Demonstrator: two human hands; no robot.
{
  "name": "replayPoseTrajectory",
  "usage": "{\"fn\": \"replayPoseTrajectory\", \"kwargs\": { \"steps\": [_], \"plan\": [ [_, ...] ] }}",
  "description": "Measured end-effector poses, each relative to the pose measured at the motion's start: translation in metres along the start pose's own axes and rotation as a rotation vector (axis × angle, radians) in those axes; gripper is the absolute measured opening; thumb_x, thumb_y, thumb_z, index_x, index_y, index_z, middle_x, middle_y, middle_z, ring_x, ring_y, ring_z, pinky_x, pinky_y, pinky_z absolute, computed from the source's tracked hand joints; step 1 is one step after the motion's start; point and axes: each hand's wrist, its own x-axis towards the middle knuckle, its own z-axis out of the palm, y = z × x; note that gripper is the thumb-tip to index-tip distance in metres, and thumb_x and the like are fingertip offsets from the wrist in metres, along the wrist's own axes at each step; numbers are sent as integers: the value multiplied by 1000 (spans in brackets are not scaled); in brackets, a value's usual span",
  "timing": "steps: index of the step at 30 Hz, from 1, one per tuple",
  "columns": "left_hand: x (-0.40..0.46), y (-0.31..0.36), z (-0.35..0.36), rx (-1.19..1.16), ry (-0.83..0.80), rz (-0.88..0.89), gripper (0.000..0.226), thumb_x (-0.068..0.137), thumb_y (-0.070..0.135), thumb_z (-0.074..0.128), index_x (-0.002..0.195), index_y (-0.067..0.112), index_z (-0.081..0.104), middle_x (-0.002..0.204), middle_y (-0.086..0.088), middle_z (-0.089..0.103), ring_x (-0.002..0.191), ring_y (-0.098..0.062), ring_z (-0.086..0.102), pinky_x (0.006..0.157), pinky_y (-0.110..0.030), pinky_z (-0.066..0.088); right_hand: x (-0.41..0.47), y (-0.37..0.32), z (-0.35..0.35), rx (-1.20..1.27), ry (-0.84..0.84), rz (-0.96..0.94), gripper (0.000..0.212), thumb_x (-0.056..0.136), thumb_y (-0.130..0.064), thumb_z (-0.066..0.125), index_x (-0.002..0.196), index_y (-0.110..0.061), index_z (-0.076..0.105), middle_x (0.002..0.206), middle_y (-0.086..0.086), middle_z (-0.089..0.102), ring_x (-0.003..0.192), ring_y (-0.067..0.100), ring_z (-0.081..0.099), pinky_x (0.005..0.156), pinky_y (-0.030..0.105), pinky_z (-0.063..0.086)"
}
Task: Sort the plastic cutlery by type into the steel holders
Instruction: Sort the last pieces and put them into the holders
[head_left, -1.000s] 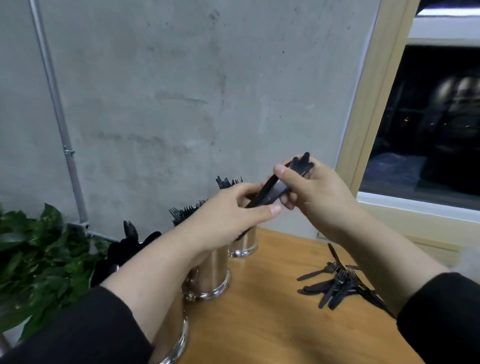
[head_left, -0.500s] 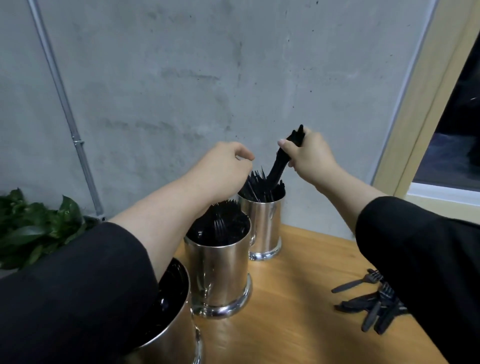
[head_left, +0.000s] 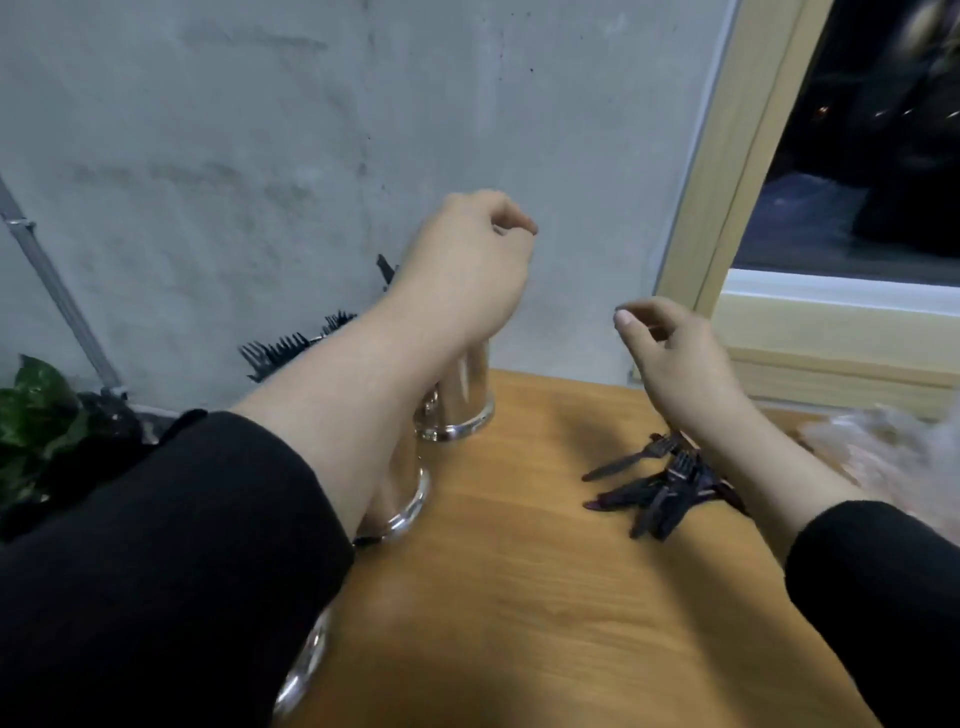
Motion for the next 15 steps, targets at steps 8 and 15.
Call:
{"fn": "replayPoseTrajectory", "kwargs": {
  "steps": [8,15],
  "plan": [
    [-108,-88,161,267,-410,-166,43,101,46,55,142,31,54,137,5,57,125,-19,55,104,-33,45,-140,149,-57,-398,-102,212,44,93,-35,65,131,-13,62,135,5,59,129,27,52,108,34,38],
    [-119,-114,212,516,-379,-67,82,92,76,41,159,33,25,164,6,29,151,-15,24,125,-42,16,-140,173,-51,-349,-103,165,49,92,-35,69,136,-17,59,143,3,55,134,24,48,112,38,38]
  ]
}}
